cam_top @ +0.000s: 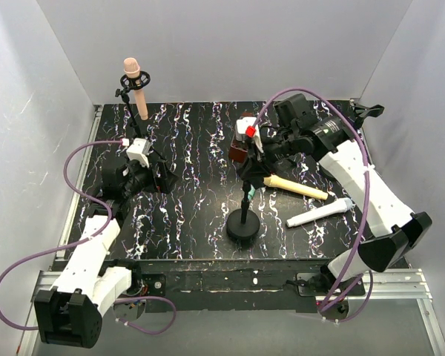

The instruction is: Attach the microphones to the stand

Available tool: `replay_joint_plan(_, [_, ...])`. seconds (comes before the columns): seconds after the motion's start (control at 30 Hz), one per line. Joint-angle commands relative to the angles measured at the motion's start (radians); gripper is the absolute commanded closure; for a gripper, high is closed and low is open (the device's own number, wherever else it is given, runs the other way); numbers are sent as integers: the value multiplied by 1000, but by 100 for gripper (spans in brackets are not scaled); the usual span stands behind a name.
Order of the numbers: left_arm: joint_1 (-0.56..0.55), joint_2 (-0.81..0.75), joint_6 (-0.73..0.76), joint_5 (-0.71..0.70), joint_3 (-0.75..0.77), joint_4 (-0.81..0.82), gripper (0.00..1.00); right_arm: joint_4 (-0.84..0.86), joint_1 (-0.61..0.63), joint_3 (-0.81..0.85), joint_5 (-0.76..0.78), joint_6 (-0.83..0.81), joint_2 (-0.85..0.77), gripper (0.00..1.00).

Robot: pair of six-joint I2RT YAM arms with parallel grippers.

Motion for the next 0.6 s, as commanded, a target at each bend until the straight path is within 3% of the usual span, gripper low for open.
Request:
replay_joint_plan(0.0, [-3, -61, 28, -112, -7, -13, 2, 76, 21, 95, 26, -22, 32, 99])
replay_joint_plan(0.17, [-3, -95, 34, -170, -12, -17, 2, 70, 50, 70, 40, -56, 55, 99])
replay_joint_plan(0.57, [-3, -95, 34, -155, -10, -17, 2, 62, 56, -5, 21, -68, 54, 97])
